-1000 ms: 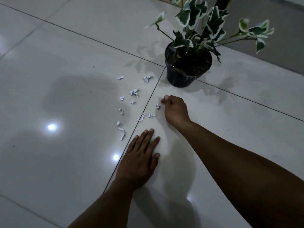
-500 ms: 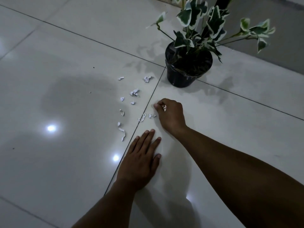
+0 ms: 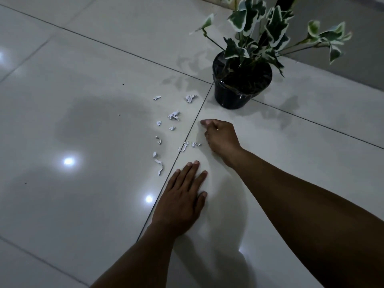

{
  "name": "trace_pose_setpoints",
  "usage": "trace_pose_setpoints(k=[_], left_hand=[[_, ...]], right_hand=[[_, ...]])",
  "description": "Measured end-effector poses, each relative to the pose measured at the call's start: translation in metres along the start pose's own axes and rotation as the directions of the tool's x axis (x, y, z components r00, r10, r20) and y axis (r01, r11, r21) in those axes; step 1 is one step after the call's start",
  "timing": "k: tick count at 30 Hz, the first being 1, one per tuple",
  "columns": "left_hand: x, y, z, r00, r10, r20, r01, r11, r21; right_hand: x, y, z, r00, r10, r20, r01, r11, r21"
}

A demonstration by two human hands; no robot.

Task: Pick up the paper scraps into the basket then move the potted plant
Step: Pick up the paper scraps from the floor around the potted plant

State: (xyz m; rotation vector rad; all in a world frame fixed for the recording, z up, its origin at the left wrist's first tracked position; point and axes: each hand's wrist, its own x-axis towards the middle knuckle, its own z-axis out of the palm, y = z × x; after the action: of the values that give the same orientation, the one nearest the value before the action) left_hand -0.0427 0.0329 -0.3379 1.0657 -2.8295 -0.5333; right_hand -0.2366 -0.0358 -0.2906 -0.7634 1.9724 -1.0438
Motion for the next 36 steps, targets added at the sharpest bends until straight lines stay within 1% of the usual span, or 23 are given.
trace_pose_setpoints(k=[2,4,7,9,14,16,20,22,24,25,27,30,31,34,36], left_hand=[[0.000,-0.001,0.001,1.000,0.002,-0.001,-0.002,1.000,-0.002],[0.000,-0.001,0.002,1.000,0.007,-0.010,-0.007,1.000,-0.005],[0.000,0.000,0.001,0.999,0.021,-0.026,-0.022,0.999,-0.030],[-0.002,-0.001,-0.002,0.999,0.024,-0.032,-0.025,0.999,-0.035],[-0.015,-0.008,-0.004,1.000,0.006,-0.020,-0.007,0.999,-0.042],[-0.018,-0.010,-0.005,1.000,0.000,-0.011,0.000,0.999,-0.047],[-0.021,-0.010,-0.009,1.000,-0.011,-0.021,0.009,0.997,-0.074],[-0.021,-0.011,-0.011,1.000,-0.010,-0.023,0.009,0.996,-0.084],[-0.020,-0.014,-0.013,1.000,-0.007,-0.024,0.005,0.996,-0.088],[-0.019,-0.016,-0.014,1.000,0.000,-0.022,-0.002,0.996,-0.089],[-0.017,-0.020,-0.016,1.000,0.016,-0.018,-0.018,0.995,-0.094],[-0.016,-0.023,-0.017,1.000,0.023,-0.014,-0.025,0.992,-0.120],[-0.016,-0.024,-0.016,1.000,0.023,-0.017,-0.025,0.992,-0.124],[-0.016,-0.024,-0.017,1.000,0.023,-0.020,-0.025,0.991,-0.134],[-0.017,-0.026,-0.017,0.999,0.021,-0.032,-0.026,0.988,-0.153]], right_hand=[[-0.003,0.004,0.000,0.992,-0.123,-0.009,0.119,0.976,-0.184],[-0.007,0.009,0.002,0.979,-0.201,0.030,0.202,0.936,-0.288],[-0.011,0.017,0.004,0.965,-0.228,0.129,0.258,0.910,-0.325],[-0.014,0.022,0.003,0.958,-0.237,0.161,0.283,0.874,-0.396],[-0.014,0.020,0.011,0.935,-0.341,0.099,0.343,0.797,-0.496],[-0.014,0.014,0.016,0.940,-0.334,0.070,0.325,0.817,-0.476],[-0.009,0.000,0.032,0.977,-0.211,-0.020,0.200,0.950,-0.239],[-0.001,-0.007,0.038,0.996,-0.080,-0.049,0.078,0.996,-0.041],[0.006,-0.014,0.042,0.996,0.085,-0.006,-0.083,0.981,0.174],[0.009,-0.017,0.043,0.990,0.139,0.017,-0.139,0.963,0.233],[0.016,-0.021,0.045,0.990,0.143,0.010,-0.141,0.959,0.245],[0.026,-0.026,0.049,0.988,0.129,-0.086,-0.106,0.966,0.236],[0.031,-0.027,0.050,0.987,0.098,-0.129,-0.073,0.980,0.186],[0.044,-0.029,0.054,0.966,-0.067,-0.251,0.048,0.996,-0.078],[0.055,-0.033,0.060,0.953,-0.127,-0.276,0.078,0.980,-0.185]])
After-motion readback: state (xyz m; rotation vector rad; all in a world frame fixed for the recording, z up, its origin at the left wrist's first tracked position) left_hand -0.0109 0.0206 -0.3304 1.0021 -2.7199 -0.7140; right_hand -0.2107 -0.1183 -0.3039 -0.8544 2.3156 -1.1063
